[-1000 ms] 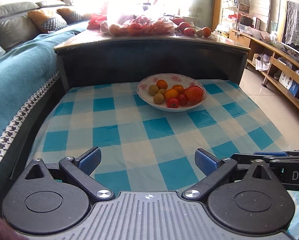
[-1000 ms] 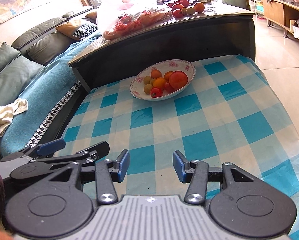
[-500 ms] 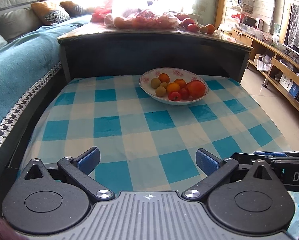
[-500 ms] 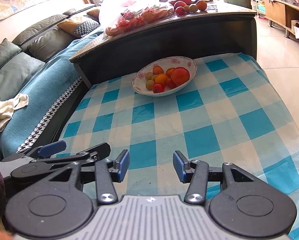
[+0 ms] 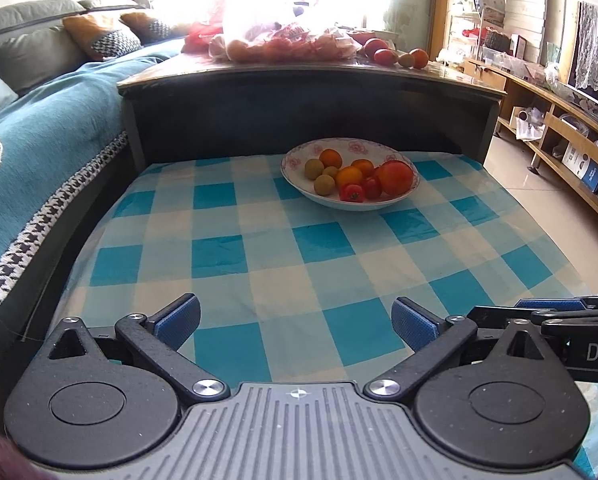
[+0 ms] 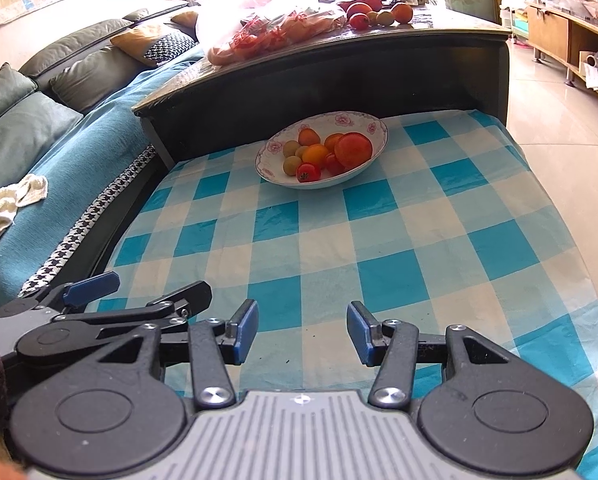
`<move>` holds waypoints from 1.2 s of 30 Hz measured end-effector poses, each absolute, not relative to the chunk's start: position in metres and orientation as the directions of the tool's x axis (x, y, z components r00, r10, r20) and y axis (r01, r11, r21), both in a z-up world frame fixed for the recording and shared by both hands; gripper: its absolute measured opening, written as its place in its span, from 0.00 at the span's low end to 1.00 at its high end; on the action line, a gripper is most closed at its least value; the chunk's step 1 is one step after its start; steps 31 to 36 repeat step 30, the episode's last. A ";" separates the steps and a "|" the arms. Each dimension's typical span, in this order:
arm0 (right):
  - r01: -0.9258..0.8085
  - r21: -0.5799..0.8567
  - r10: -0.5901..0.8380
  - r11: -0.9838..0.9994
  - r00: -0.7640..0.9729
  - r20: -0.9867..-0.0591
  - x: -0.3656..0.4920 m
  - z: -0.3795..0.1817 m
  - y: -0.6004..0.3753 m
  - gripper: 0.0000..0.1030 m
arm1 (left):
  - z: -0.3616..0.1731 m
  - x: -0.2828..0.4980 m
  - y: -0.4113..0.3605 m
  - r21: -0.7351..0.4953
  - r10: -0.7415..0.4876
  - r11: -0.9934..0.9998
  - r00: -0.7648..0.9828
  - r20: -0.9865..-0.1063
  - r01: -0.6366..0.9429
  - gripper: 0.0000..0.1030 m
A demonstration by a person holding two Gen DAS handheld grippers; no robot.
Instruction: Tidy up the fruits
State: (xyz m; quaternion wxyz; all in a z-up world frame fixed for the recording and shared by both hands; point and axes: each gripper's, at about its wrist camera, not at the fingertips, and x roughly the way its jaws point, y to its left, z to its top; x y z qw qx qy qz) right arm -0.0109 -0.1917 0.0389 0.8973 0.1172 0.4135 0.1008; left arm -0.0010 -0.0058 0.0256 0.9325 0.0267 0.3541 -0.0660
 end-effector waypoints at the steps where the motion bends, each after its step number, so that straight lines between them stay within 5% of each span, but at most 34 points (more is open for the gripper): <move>1: -0.084 0.286 0.272 0.954 0.638 -0.720 -0.011 0.039 -0.191 0.50 | 0.025 -0.001 -0.006 0.006 -0.102 0.990 0.741 -0.663 0.142 1.00; 36: -0.077 0.136 0.153 0.988 0.657 -0.738 -0.014 0.042 -0.183 0.63 | 0.020 -0.005 -0.013 0.102 -0.038 0.986 0.771 -0.636 0.133 1.00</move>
